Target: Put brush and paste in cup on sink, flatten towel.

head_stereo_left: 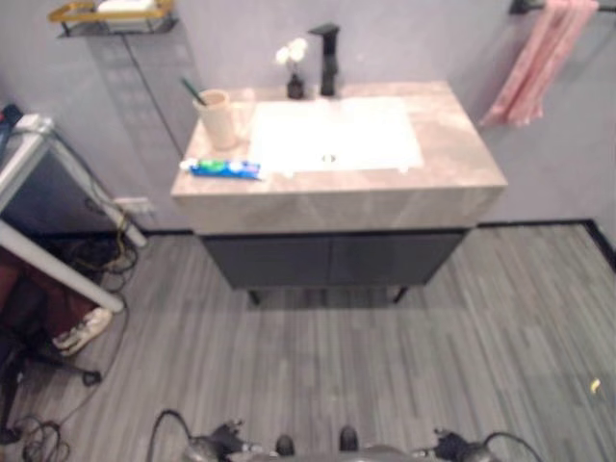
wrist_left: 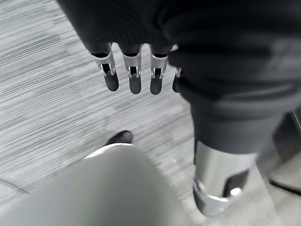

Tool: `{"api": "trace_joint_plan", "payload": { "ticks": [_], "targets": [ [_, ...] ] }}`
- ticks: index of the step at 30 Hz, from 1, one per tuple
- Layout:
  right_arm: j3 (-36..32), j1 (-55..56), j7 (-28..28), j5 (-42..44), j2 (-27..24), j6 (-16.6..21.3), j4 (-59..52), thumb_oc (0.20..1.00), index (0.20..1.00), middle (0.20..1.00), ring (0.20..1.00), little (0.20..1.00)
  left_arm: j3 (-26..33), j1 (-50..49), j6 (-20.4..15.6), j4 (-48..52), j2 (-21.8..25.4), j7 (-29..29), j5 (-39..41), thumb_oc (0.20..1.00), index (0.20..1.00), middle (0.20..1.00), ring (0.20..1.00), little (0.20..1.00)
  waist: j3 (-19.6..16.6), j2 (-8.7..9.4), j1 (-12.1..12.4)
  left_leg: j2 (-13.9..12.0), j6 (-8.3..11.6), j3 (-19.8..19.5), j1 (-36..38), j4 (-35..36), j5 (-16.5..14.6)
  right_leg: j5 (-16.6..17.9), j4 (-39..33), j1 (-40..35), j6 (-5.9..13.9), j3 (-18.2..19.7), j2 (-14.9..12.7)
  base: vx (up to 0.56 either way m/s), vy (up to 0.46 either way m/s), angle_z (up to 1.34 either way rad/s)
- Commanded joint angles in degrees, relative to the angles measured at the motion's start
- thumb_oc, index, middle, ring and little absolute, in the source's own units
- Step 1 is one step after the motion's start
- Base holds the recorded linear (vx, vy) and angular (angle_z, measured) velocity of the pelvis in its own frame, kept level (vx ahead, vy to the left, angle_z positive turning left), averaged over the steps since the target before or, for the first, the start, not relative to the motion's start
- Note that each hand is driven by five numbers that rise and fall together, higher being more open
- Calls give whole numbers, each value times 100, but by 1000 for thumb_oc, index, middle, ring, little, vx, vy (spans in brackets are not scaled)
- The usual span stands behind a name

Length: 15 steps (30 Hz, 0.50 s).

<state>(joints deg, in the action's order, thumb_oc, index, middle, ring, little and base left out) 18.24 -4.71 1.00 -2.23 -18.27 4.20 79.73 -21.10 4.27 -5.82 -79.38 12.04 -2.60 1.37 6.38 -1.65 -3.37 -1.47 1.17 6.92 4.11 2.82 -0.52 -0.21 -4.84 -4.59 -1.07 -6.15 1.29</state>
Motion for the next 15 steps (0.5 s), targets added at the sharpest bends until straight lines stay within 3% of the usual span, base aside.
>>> {"api": "trace_joint_plan", "payload": {
  "ticks": [1,3,7,12,13,14,15],
  "targets": [
    [133,-109,-141,135,38,108,233,1000,1000,1000,1000,1000,26,111,-27,-379,-126,22,-151,1000,1000,1000,1000,1000,-68,243,3,193,-186,177,-42,-289,-469,-704,489,136,-98,85,251,-6,-243,13],
    [153,-76,-141,171,18,137,128,1000,1000,1000,1000,1000,174,140,-19,-402,-57,80,-100,1000,1000,1000,1000,1000,95,334,25,91,-93,208,-436,-1278,-692,-703,489,44,-187,101,261,-28,-262,20],
    [132,-31,-148,152,-9,131,166,1000,1000,1000,1000,1000,229,169,-26,-395,-33,121,-58,1000,1000,1000,1000,1000,254,334,19,-38,-32,240,-865,-2225,-668,-725,469,-53,-278,79,304,-7,-139,7],
    [77,-6,-171,185,-55,100,255,1000,1000,1000,1000,1000,249,201,-22,-388,5,183,-35,1000,1000,1000,1000,1000,301,301,-82,197,-120,121,-1170,-1813,-650,-767,529,67,-237,-49,249,-3,-19,2],
    [67,1,-172,179,-59,93,277,1000,1000,1000,1000,1000,252,193,-20,-393,16,182,-45,1000,1000,1000,1000,1000,306,301,-92,243,-134,84,-1244,-1673,-582,-777,563,105,-228,-73,253,13,-27,32],
    [104,1,-186,134,-53,81,295,1000,1000,1000,1000,1000,265,165,-24,-396,27,188,-42,1000,1000,1000,1000,1000,347,306,-104,338,-107,-78,-1463,-1330,-259,-801,674,186,-235,-109,293,11,-27,30],
    [105,1,-186,134,-53,81,296,1000,1000,1000,1000,1000,265,165,-24,-396,27,188,-42,1000,1000,1000,1000,1000,341,309,-111,346,-108,-83,-1456,-1299,-239,-804,680,195,-234,-116,288,18,-33,27]
  ]
}}
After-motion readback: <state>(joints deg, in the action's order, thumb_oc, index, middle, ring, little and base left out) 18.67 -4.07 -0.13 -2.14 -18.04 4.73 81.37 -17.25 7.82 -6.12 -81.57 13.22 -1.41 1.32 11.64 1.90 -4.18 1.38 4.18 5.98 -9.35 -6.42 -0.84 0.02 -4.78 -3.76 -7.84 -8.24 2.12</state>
